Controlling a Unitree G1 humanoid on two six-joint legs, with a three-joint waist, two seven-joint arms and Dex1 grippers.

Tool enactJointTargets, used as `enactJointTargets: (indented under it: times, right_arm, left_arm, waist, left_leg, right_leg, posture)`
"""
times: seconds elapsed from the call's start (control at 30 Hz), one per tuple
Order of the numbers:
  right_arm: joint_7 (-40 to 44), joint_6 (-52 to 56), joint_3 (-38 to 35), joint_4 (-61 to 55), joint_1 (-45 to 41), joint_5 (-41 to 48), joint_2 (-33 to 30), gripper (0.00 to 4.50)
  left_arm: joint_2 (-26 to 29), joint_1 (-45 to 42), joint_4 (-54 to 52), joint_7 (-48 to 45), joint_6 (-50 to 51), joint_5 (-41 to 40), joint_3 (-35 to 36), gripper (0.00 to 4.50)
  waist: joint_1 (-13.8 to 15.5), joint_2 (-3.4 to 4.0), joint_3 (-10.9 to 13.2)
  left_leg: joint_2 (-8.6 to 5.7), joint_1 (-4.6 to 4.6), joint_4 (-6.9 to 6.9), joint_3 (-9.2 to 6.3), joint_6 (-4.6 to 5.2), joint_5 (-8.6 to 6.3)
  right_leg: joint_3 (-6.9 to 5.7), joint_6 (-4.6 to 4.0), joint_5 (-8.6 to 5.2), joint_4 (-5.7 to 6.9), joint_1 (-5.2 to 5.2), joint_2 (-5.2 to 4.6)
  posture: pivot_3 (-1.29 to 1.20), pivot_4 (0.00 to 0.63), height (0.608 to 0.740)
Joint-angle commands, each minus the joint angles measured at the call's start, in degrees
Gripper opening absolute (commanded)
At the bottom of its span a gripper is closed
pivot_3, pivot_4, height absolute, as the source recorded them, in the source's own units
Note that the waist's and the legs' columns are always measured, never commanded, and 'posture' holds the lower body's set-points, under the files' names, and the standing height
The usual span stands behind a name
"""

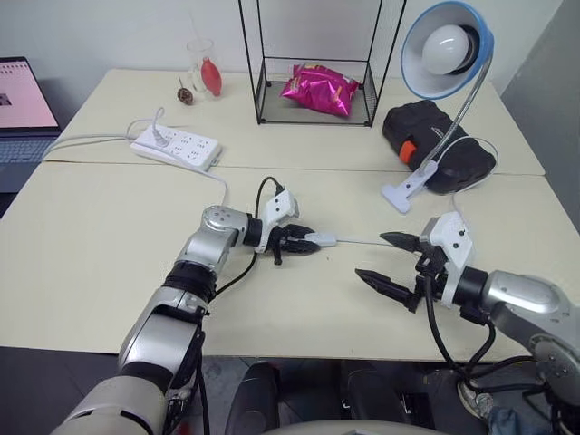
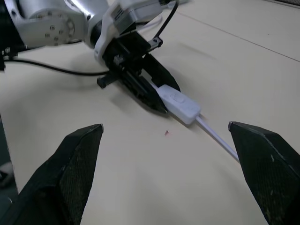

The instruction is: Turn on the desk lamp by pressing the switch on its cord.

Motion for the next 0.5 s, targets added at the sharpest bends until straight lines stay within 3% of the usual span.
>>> enactJointTargets:
  times: [0.03,0.23,0.5]
  right_arm:
    - [-8.6,3.5,-2.6,-1.2,2.3,11.6,8.0,4.5]
    - [-29.3,4.1,-4.4,7.4,2.0,28.8,23.3,4.5]
    - [-39.0,1.2,-3.6,18.7,-6.6,35.4,30.2,4.5]
  left_arm:
    - [0.4,2.3,-10.5,3.7,0.8,-2.3,2.9,1.12]
    - [-0.8,6.7,-22.5,9.6,8.1,-5.7,5.2,1.12]
    - [-0.2,7.6,-26.3,11.4,11.4,-6.6,4.4,1.12]
  waist:
    - [0.0,-0.01,0.0]
    - [-0.1,-0.01,0.0]
    - [-0.2,0.0,0.0]
  left_leg:
    - [0.0,0.0,0.04,0.01,0.0,0.0]
    - [0.07,0.07,0.08,0.0,0.0,0.0]
    - [0.05,0.07,0.05,0.02,0.02,0.02]
  right_leg:
    - [0.02,0.0,0.0,0.02,0.0,-0.01]
    - [0.03,-0.02,0.02,0.03,0.06,-0.03]
    - [0.05,0.01,0.02,0.03,0.01,0.06]
  posture:
    - [0.0,0.15,0.74]
    - [0.0,0.15,0.74]
    - [0.0,0.15,0.74]
